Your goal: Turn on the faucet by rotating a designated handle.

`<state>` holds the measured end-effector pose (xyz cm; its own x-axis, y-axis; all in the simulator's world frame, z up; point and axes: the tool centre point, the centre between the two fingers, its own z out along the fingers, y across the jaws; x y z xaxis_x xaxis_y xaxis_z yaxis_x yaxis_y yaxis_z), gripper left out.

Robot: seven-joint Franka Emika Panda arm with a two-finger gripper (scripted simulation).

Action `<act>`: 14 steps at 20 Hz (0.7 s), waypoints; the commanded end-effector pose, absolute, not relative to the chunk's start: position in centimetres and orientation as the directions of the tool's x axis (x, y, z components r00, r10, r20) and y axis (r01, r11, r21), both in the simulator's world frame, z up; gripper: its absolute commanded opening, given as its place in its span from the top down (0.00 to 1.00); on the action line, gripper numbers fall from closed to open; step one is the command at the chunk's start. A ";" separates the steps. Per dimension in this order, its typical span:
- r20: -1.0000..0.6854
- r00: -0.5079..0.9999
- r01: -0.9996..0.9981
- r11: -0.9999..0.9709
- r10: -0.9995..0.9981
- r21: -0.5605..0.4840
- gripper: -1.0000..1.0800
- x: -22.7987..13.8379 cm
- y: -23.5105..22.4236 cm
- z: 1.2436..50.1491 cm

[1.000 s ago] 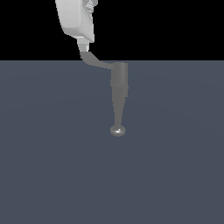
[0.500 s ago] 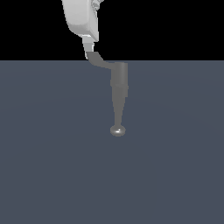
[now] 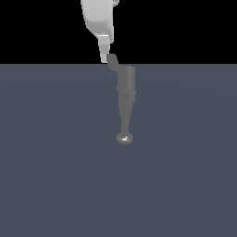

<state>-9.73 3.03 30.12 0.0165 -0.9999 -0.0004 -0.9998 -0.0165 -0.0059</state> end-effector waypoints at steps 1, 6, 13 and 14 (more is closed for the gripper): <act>0.000 0.007 -1.000 -0.007 -1.000 -0.001 1.00 -10.6 1.9 30.0; 0.000 0.014 -1.000 -0.014 -1.000 -0.005 1.00 -10.8 1.3 30.1; 0.000 0.011 -1.000 -0.011 -1.000 -0.003 1.00 -10.7 -3.0 30.1; 0.000 0.010 -1.000 -0.010 -1.000 -0.002 1.00 -10.7 -3.6 30.1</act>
